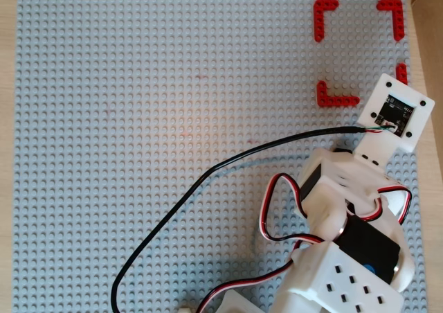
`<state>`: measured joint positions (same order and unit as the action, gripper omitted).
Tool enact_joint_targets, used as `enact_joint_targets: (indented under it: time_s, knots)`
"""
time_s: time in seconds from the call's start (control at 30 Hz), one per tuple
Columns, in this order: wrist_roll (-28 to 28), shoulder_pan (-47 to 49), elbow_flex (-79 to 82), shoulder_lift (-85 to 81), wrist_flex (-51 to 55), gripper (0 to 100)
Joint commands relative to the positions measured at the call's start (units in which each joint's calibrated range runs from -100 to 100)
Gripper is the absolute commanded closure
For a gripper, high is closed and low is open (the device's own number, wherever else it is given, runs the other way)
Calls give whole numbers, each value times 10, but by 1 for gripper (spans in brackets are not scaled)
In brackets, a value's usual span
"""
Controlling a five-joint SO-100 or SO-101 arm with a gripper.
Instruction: Grab the Lego and store it in red box
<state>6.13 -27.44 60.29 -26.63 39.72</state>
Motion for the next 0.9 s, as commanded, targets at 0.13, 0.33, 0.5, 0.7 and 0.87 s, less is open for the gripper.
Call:
enact_joint_targets:
  time_s: [0.13, 0.33, 0.5, 0.7, 0.87]
  knots:
    - [-2, 24, 10, 11, -31, 78]
    - [-2, 25, 9, 13, -31, 78]
    - [-10, 25, -1, 27, -29, 78]
    - [-11, 25, -64, 89, 8, 78]
    - [-10, 27, -89, 116, 16, 78]
